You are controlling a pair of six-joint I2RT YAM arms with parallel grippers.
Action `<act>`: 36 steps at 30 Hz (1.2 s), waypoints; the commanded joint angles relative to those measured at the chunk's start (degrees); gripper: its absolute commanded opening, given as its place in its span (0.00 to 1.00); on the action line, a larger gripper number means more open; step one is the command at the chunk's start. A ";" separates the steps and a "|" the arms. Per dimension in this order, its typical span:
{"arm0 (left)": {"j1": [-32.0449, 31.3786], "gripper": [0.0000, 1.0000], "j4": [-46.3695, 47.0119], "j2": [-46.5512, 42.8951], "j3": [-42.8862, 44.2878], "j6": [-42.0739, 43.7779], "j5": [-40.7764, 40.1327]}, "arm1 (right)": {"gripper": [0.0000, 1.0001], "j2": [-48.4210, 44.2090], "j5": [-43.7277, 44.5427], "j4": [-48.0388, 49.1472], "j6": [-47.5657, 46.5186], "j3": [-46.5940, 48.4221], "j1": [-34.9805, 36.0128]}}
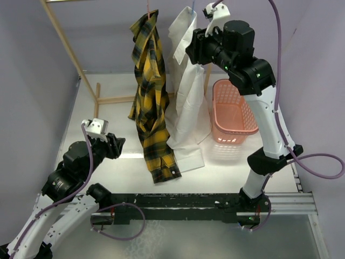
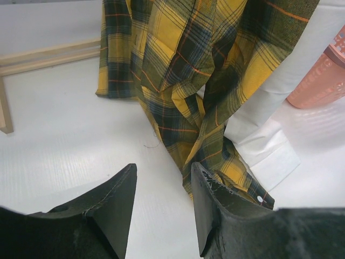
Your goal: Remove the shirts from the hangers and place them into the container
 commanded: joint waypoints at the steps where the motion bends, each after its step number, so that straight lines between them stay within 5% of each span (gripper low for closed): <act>1: -0.14 0.49 1.54 0.15 0.24 0.87 -0.27 | 0.49 -0.09 10.96 0.02 -4.76 1.05 1.64; 20: -0.19 0.49 1.37 0.72 0.16 0.87 -0.24 | 0.47 3.04 13.49 0.14 -5.81 -3.00 2.56; 36: -0.19 0.49 1.34 0.88 0.16 0.87 -0.17 | 0.00 -2.32 25.53 10.19 -7.20 -12.02 2.51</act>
